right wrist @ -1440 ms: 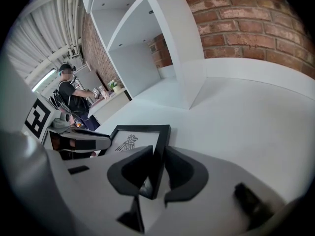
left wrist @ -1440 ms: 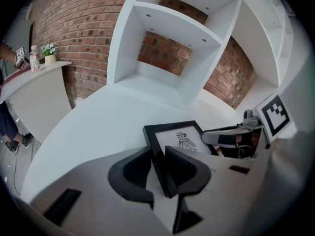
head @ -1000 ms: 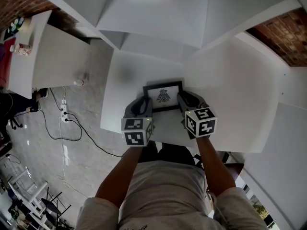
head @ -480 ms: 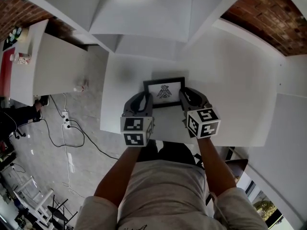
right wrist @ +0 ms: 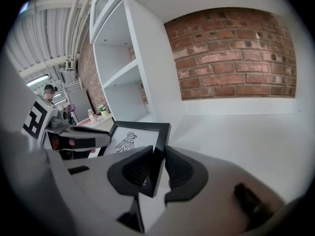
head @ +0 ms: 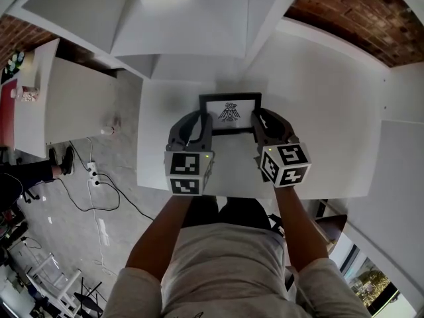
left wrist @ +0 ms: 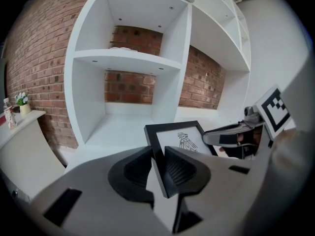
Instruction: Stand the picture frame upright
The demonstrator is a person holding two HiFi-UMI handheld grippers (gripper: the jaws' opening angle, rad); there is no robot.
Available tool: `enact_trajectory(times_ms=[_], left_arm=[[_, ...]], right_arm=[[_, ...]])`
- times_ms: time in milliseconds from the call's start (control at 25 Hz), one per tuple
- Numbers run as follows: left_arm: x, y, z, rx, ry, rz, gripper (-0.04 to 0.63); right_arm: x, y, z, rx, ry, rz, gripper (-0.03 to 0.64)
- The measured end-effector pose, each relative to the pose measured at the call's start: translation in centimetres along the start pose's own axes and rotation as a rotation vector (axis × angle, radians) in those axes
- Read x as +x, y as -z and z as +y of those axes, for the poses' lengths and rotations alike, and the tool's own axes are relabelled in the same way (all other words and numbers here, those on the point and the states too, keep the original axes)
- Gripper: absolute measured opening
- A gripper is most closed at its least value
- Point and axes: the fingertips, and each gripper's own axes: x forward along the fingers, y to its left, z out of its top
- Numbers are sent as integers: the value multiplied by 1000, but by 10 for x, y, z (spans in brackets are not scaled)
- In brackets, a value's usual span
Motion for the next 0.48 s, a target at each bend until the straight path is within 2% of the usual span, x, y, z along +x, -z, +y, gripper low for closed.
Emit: enact_trajectory(times_ms=[240, 480], left_arm=[[10, -23, -1, 73, 30, -95, 91], [22, -33, 0, 138, 5, -155, 92]], right_arm=[[3, -14, -10, -5, 30, -79, 89], [10, -21, -19, -28, 96, -134, 87]])
